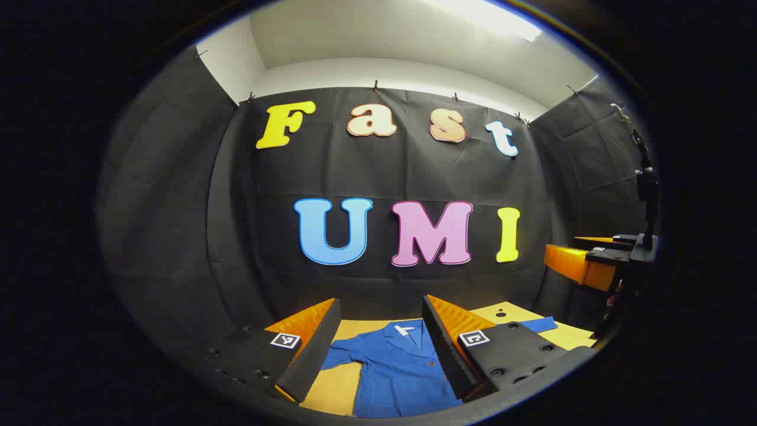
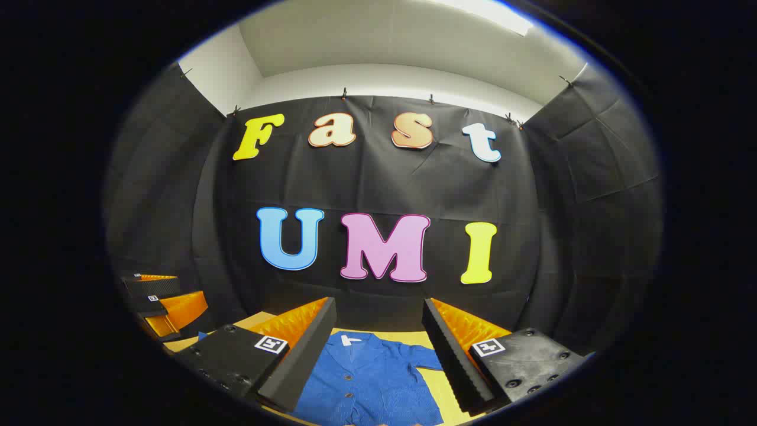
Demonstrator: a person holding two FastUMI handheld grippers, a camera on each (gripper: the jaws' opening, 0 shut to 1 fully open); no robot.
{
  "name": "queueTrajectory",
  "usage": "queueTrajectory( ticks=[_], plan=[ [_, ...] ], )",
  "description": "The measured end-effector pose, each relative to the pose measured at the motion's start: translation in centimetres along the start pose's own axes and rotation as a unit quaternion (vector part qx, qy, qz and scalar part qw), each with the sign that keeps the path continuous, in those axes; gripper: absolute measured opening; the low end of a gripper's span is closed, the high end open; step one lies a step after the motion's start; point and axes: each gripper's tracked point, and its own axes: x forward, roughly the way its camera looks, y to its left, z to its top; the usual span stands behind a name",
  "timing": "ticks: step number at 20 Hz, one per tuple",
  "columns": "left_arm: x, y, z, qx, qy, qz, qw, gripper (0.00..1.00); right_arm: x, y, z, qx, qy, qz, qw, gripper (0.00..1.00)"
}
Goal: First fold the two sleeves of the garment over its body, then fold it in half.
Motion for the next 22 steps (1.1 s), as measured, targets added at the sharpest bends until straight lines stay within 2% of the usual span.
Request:
queueTrajectory(
  ticks=[5, 22],
  plan=[
    [-0.2, -0.6, -0.8, -0.012, 0.012, -0.012, 1.000, 0.80, -0.4, 0.5, -0.3, -0.008, 0.003, 0.003, 1.000, 0.97],
    [-0.6, 0.3, -1.6, -0.017, 0.016, -0.010, 1.000, 0.80, -1.0, 0.9, -0.3, -0.017, 0.001, -0.002, 1.000, 0.96]
  ],
)
